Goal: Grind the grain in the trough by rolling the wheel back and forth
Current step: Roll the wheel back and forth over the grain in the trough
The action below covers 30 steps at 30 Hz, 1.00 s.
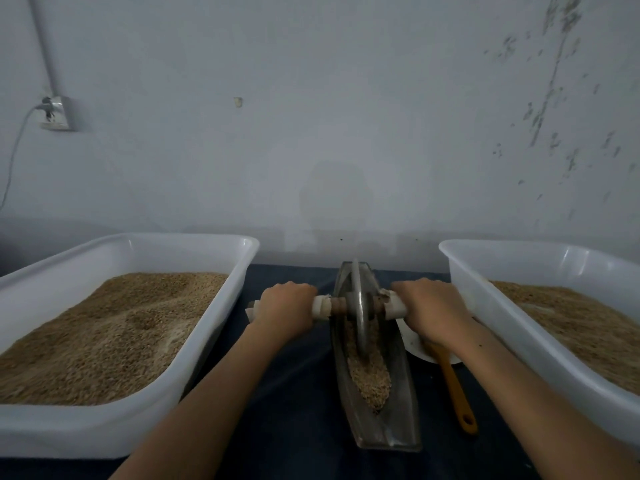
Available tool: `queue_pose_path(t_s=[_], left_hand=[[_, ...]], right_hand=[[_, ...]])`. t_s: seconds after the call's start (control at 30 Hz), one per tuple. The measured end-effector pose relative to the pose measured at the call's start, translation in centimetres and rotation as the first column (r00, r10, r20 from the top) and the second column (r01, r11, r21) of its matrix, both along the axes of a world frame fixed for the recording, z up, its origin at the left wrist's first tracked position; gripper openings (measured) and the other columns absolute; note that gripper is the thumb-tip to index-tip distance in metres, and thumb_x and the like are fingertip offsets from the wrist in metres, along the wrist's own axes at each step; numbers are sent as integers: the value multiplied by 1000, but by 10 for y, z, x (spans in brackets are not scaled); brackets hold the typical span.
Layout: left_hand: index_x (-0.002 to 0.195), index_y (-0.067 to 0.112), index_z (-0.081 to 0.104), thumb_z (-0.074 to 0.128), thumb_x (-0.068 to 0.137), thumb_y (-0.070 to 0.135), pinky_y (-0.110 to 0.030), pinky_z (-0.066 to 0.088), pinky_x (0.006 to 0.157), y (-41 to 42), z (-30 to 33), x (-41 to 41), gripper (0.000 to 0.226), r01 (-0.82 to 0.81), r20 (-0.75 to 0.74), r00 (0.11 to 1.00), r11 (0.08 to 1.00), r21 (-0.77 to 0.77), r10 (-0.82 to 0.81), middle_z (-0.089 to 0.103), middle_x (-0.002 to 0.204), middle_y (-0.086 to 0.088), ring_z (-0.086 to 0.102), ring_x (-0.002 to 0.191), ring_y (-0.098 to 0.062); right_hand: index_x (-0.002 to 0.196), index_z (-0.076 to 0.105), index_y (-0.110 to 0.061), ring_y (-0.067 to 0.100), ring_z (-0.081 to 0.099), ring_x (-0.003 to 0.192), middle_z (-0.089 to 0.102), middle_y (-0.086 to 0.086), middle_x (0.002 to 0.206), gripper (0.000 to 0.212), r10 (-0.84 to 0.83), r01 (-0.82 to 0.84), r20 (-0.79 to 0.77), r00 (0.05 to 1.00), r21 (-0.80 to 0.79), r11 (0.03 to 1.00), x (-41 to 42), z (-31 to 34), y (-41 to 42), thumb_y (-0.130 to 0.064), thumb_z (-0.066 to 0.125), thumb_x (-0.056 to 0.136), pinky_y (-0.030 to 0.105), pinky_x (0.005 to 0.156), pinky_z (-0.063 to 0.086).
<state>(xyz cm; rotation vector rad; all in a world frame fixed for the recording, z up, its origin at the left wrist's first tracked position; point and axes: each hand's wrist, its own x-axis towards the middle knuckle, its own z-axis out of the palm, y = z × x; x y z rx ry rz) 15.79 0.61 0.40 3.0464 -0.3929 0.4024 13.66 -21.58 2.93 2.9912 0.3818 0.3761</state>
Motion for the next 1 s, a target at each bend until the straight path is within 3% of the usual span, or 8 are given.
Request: queue_pose_path(t_s=[0.13, 0.23, 0.33, 0.47, 0.63, 0.73, 0.87, 1.0], left_hand=[[104, 19, 58, 67, 82, 26, -32, 47, 79, 0, 10, -2, 25, 12, -216, 976, 999, 46, -1, 64, 101, -1, 59, 88, -17], [109, 17, 59, 70, 81, 25, -36, 49, 88, -1, 18, -5, 32, 24, -372, 928, 998, 64, 2, 64, 105, -3, 61, 96, -20], [110, 16, 60, 70, 81, 23, -37, 49, 89, -1, 20, -6, 31, 29, -431, 903, 998, 60, -1, 65, 107, -5, 61, 97, -21], [106, 17, 60, 70, 81, 25, -33, 49, 83, -2, 18, -6, 29, 9, -385, 923, 999, 48, 10, 64, 98, -1, 61, 91, -19], [103, 19, 58, 61, 86, 25, -31, 45, 77, -4, 10, -5, 18, -17, -76, 997, 999, 37, 19, 64, 99, 0, 60, 90, -18], [100, 20, 55, 59, 88, 27, -32, 44, 77, -6, 7, -6, 14, -20, 6, 1000, 1000, 17, 19, 63, 100, -1, 60, 91, -19], [104, 20, 57, 62, 86, 27, -31, 44, 75, -5, 10, -5, 20, -24, -66, 997, 998, 62, 28, 63, 99, 0, 58, 87, -17], [107, 19, 58, 71, 79, 27, -30, 43, 74, -4, 16, -6, 32, -18, -270, 962, 995, 100, 44, 56, 90, 3, 54, 82, -16]], right_hand=[[98, 54, -27, 13, 50, 76, 56, -6, 87, 17, 3, -11, -139, 990, -57, 998, -1, 7, -3, -17, 60, 86, 26, 66, 35], [100, 56, -25, 10, 53, 73, 52, -8, 78, 21, -18, -3, -313, 950, -66, 998, -1, 14, -6, -18, 65, 82, 23, 60, 37], [104, 58, -26, 11, 56, 78, 55, -8, 81, 25, -16, -1, -384, 923, -46, 999, 0, 15, -7, -18, 68, 82, 22, 62, 41], [111, 60, -24, 15, 60, 87, 63, -2, 96, 29, -20, 5, -329, 944, -47, 999, 1, 12, -7, -19, 67, 83, 27, 72, 46], [91, 49, -28, 18, 59, 87, 64, -1, 98, 14, 2, -3, -62, 998, -12, 1000, 4, -1, -6, -16, 57, 88, 29, 70, 41], [92, 49, -29, 18, 60, 88, 63, -3, 97, 14, 9, -10, 44, 999, 23, 1000, 6, -7, -6, -16, 53, 90, 30, 70, 42], [88, 47, -29, 19, 60, 87, 63, -3, 96, 16, 7, -7, -28, 1000, 0, 1000, 4, -3, -7, -15, 56, 87, 30, 71, 42], [106, 58, -25, 15, 57, 81, 57, -4, 88, 24, -32, 15, -280, 960, -60, 998, 0, 10, -6, -18, 64, 84, 27, 68, 42]])
